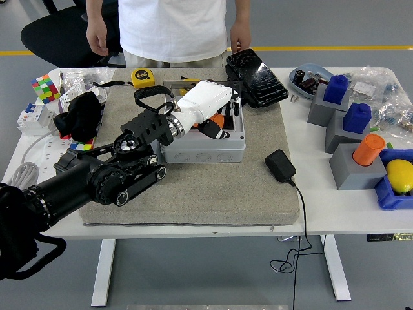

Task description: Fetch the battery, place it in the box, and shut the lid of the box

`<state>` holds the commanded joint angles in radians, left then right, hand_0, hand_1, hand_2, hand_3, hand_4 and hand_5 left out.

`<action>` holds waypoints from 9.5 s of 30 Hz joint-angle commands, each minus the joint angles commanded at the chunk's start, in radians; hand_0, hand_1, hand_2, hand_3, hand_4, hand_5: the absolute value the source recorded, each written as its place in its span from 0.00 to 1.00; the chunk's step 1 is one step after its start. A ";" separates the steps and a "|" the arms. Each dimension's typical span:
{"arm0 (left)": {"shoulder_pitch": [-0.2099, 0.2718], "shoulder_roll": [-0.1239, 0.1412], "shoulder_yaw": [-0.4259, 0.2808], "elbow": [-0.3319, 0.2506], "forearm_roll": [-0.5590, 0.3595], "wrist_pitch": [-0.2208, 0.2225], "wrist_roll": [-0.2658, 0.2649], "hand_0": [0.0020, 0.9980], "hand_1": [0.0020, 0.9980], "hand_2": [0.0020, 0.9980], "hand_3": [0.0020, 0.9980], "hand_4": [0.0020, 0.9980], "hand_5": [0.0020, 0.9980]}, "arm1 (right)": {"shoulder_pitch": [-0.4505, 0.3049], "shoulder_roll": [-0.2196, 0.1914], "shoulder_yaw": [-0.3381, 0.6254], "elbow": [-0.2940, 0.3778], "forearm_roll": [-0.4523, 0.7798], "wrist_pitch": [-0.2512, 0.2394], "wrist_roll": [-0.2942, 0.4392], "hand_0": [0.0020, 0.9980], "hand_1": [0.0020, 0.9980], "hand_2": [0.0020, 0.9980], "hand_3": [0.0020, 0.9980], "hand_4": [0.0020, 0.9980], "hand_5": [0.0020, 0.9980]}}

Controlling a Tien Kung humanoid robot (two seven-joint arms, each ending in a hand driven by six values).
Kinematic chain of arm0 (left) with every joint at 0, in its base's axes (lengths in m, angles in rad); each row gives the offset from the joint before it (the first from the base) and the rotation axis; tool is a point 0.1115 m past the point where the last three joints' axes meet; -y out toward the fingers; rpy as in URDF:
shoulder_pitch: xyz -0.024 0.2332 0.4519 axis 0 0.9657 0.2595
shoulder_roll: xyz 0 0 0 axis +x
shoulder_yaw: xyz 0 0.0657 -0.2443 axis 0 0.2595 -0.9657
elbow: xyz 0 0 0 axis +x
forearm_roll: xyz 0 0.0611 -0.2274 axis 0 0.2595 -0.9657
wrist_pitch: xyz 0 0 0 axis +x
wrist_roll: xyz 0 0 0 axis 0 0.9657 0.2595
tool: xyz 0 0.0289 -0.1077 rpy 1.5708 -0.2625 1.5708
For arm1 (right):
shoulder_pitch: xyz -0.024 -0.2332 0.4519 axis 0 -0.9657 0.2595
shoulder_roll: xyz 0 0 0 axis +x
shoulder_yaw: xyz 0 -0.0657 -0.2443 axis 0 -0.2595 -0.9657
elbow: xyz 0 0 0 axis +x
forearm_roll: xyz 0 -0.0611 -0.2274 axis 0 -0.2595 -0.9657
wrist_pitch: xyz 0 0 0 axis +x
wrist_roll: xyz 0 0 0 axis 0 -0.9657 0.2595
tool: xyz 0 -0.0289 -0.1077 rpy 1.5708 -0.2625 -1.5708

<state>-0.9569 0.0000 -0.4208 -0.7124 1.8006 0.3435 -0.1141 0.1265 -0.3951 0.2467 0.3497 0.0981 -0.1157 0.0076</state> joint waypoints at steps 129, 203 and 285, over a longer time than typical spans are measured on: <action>0.229 0.030 -0.430 -0.227 -0.074 0.021 -0.070 0.80 0.84 0.82 0.80 1.00 0.46 | -0.008 -0.001 0.052 0.010 -0.035 -0.002 0.008 0.58 0.63 0.65 0.55 0.94 0.48; 0.543 0.139 -0.652 -0.624 -0.227 -0.094 0.112 0.69 0.74 0.73 0.75 1.00 0.61 | -0.013 -0.001 0.055 0.004 -0.031 -0.002 0.008 0.57 0.63 0.65 0.55 0.94 0.48; 0.744 0.157 -1.133 -0.658 -0.220 -0.127 0.143 0.70 0.73 0.70 0.74 1.00 0.57 | -0.028 -0.002 0.060 -0.009 -0.026 0.008 -0.031 0.58 0.63 0.66 0.55 0.95 0.49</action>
<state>-0.2126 0.1571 -1.5540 -1.3707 1.5808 0.2160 0.0286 0.0988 -0.3974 0.3066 0.3406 0.0718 -0.1073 -0.0234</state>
